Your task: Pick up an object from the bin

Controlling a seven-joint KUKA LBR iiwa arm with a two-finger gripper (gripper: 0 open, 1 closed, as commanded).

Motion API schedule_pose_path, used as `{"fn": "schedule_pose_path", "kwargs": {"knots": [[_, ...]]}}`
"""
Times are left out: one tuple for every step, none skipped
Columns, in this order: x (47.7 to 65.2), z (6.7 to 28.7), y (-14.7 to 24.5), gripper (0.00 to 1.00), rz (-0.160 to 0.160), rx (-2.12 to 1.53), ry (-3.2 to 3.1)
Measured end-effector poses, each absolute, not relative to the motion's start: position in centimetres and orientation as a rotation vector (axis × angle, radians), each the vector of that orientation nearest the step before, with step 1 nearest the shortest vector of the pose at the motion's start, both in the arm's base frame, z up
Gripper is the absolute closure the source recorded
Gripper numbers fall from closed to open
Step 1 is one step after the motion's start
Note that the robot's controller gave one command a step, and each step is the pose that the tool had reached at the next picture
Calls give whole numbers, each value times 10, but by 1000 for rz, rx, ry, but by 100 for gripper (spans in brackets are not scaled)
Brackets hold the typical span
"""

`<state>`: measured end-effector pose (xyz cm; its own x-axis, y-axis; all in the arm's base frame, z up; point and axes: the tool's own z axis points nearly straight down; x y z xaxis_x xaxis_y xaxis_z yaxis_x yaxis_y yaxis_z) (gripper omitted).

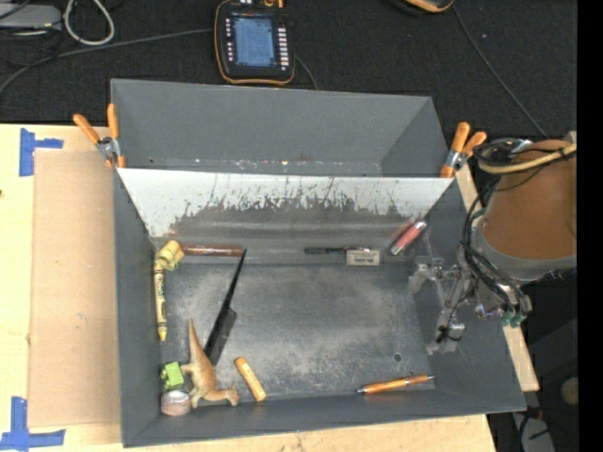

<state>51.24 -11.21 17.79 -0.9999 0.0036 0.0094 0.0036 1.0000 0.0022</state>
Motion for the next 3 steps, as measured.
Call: {"fn": "schedule_pose_path", "kwargs": {"knots": [[514, 182, -111, 0, -2, 3, -3140], [476, 71, -106, 0, -1, 270, -3138], [469, 157, -97, 0, 1, 424, -3119]]}}
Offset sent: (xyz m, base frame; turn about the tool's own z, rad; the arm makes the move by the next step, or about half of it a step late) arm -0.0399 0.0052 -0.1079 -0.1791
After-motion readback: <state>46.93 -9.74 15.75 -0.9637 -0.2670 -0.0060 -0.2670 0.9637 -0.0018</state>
